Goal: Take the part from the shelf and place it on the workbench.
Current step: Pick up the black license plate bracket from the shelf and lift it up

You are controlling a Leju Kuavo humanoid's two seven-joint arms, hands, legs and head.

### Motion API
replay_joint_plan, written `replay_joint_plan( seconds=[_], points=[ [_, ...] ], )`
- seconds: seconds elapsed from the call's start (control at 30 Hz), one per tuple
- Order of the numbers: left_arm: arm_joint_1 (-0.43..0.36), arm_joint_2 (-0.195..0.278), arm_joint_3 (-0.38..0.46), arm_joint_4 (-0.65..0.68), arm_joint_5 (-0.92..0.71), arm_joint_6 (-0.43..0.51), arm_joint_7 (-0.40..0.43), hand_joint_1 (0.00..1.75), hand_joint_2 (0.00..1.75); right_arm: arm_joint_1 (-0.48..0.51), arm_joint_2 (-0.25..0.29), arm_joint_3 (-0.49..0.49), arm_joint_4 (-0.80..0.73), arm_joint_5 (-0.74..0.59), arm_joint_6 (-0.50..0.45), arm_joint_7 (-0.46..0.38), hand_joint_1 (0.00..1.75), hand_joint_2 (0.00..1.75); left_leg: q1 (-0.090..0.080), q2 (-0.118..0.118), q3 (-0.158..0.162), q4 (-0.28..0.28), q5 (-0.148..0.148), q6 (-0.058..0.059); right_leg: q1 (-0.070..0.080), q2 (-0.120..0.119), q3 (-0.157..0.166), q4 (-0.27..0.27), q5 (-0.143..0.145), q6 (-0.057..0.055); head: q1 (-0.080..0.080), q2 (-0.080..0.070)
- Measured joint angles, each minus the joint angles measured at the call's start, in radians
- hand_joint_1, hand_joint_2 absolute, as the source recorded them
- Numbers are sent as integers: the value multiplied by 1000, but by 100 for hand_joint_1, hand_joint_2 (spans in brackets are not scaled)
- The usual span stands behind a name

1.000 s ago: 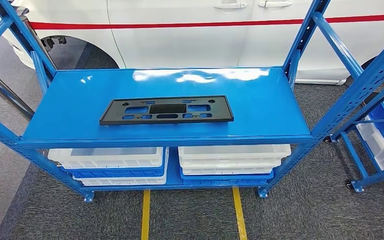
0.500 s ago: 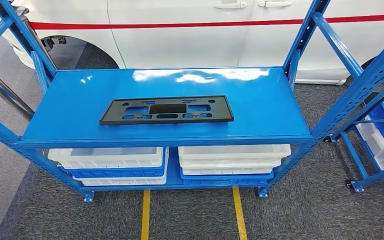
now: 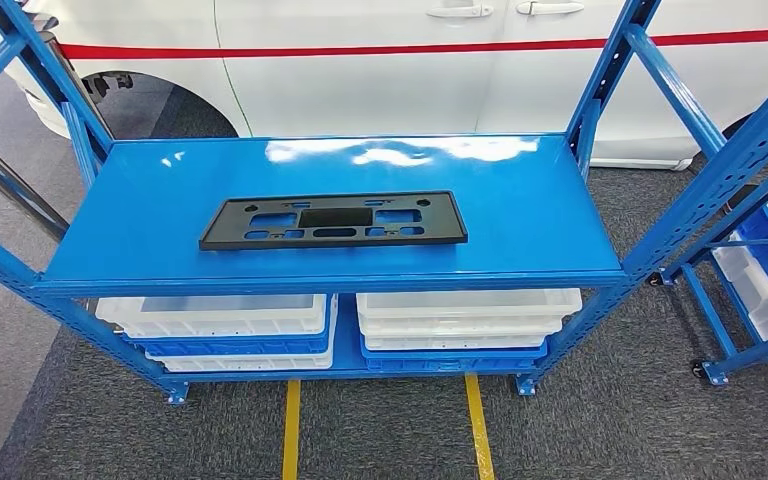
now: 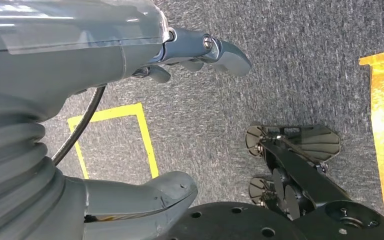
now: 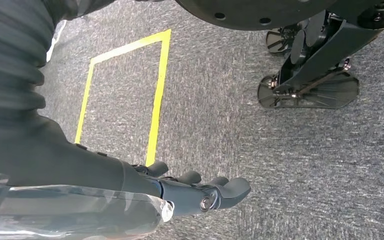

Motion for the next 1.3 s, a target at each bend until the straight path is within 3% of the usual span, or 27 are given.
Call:
replay_joint_plan(
  seconds=[1.3],
  points=[
    [0,0,0,0,0,0,0,0,175,0,0,0,0,0,0,0,0,175,0,0,1,0,1,0,0,0,1,0,0,0,0,0]
  ],
)
